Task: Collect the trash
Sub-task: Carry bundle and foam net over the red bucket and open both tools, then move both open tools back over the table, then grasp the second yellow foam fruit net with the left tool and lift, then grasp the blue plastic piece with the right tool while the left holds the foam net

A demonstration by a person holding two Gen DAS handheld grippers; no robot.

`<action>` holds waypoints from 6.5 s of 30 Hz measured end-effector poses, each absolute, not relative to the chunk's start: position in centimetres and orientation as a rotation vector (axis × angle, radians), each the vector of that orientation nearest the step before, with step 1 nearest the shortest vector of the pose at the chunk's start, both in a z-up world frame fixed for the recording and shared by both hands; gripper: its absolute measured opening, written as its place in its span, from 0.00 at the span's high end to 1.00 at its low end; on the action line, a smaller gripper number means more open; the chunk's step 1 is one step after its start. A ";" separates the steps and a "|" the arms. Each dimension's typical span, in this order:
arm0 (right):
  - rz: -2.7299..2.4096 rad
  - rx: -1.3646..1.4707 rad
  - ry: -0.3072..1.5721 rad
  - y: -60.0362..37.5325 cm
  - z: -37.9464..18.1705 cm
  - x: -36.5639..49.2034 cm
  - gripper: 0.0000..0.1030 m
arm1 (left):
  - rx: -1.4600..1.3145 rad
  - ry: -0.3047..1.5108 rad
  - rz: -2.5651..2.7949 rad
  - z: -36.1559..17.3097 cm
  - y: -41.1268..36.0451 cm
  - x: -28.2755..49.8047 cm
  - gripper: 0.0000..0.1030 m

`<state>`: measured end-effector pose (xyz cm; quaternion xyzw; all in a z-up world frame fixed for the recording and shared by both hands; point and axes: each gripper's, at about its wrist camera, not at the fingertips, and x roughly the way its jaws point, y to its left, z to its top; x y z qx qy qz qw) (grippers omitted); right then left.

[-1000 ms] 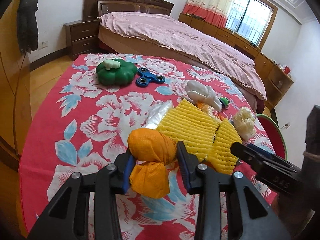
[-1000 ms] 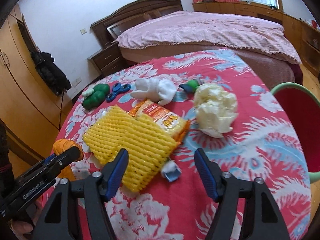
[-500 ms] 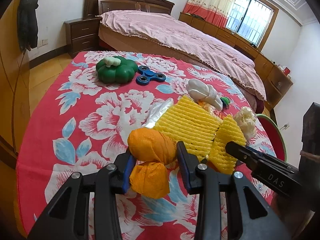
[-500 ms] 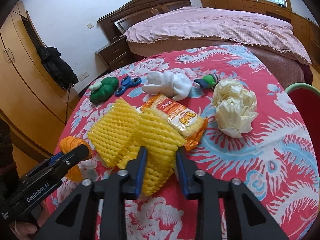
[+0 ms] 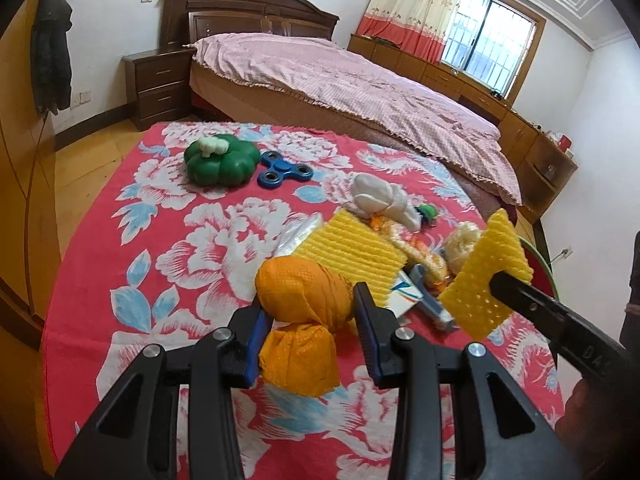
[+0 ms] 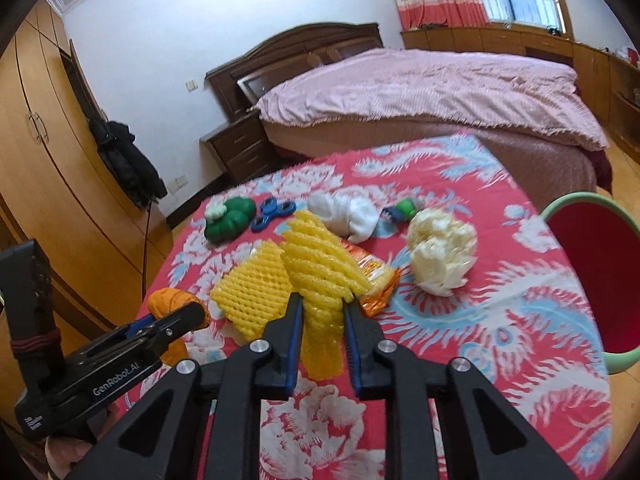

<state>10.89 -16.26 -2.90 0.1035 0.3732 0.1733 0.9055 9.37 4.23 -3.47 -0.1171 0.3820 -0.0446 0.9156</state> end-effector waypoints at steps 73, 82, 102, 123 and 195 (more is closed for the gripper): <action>-0.132 0.580 0.756 -45.2 -8.8 10.5 0.43 | 0.102 0.846 -0.533 -3.5 -27.3 18.6 0.43; -0.117 0.566 0.722 -43.4 -6.7 8.8 0.37 | 0.061 0.832 -0.498 -1.7 -24.4 16.2 0.43; 0.014 0.491 0.718 -35.1 -3.7 6.1 0.32 | -0.061 0.824 -0.259 -0.4 -11.7 12.1 0.43; 0.079 0.400 0.799 -28.6 -5.3 7.2 0.31 | -0.245 0.941 -0.017 -5.9 -0.4 11.7 0.43; 0.290 0.195 0.903 -17.3 -7.5 10.0 0.77 | -0.412 0.702 -0.204 -2.5 4.5 6.7 0.87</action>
